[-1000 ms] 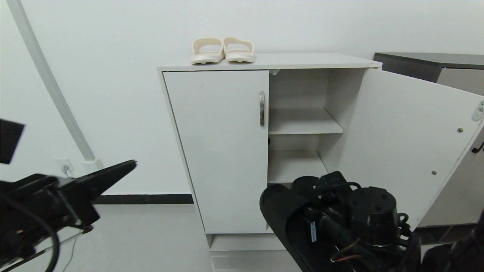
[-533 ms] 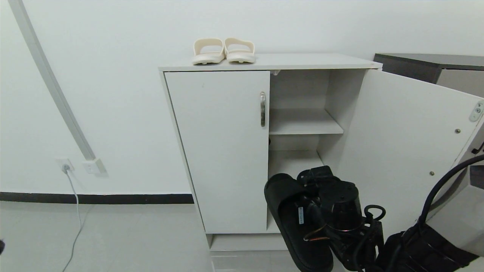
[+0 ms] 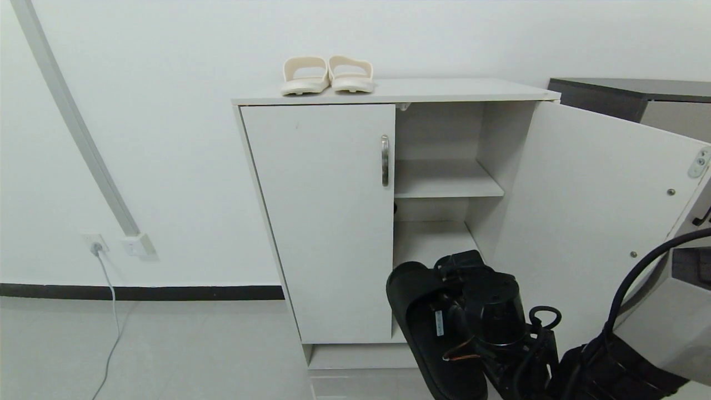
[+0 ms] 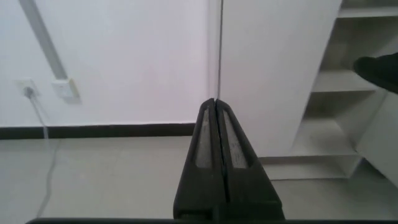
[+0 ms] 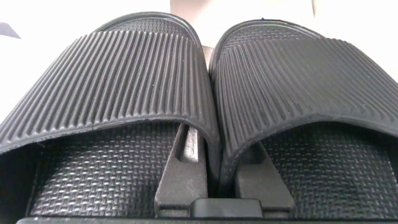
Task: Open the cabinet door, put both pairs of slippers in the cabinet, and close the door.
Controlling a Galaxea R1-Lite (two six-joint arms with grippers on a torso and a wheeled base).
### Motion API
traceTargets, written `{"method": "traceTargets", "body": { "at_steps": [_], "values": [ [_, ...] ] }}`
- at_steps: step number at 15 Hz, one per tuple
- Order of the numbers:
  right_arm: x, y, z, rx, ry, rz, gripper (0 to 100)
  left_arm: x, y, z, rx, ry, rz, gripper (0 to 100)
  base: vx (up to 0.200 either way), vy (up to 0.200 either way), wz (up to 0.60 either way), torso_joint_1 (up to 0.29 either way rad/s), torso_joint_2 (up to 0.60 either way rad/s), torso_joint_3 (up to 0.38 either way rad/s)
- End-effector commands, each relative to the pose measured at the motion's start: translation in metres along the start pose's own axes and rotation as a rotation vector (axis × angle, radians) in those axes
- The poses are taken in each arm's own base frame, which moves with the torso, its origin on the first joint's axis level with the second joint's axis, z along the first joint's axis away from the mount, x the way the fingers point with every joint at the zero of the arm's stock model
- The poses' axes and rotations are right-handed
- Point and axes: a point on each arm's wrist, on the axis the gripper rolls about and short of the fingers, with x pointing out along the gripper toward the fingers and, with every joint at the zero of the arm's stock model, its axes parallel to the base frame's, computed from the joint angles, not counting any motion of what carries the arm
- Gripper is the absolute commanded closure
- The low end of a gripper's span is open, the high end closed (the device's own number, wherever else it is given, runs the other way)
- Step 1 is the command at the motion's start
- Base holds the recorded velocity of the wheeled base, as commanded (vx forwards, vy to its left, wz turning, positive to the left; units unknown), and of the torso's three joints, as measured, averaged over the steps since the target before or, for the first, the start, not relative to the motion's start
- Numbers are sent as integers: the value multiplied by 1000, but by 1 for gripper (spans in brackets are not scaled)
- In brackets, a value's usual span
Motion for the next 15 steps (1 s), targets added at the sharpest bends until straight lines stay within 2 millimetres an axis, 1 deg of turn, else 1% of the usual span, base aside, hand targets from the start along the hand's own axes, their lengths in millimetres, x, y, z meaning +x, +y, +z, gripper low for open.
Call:
{"method": "traceTargets", "body": {
  "at_steps": [1,2,3,4,5,8,9,10,11,12,13,15],
  "values": [
    [2,1,-5,-7,10,-1,100,-4,0,-3,31,-53,30,100,0,0,0,0,0,0],
    [3,1,-5,-8,12,-5,100,-4,0,-3,49,-56,32,100,0,0,0,0,0,0],
    [3,1,-6,-9,14,-3,100,-4,-1,-3,65,-60,-6,100,0,0,0,0,0,0],
    [4,1,-7,-10,15,-4,100,-4,-3,-8,59,-5,-106,100,0,0,0,0,0,0],
    [4,2,-8,-8,9,-1,100,-4,-4,-8,17,-2,-121,100,0,0,0,0,0,0],
    [11,6,-4,4,-39,-8,100,-4,-3,-8,-16,-10,-107,100,0,0,0,0,0,0],
    [28,10,13,6,-100,-54,100,-4,-3,-8,-30,-11,-99,100,0,0,0,0,0,0],
    [40,14,29,33,-154,-107,100,-4,-3,-8,-30,-11,-99,100,0,0,0,0,0,0],
    [52,15,38,41,-156,-199,100,-4,-3,-8,-27,-11,-99,100,0,0,0,0,0,0],
    [54,17,40,43,-137,-249,100,-4,-3,-8,-31,-11,-98,100,0,0,0,0,0,0],
    [55,19,39,57,-127,-248,100,-4,-3,-8,-36,-10,-98,100,0,0,0,0,0,0],
    [57,13,40,67,-132,-291,100,-4,-3,-8,-36,-10,-98,100,0,0,0,0,0,0]
  ]
}}
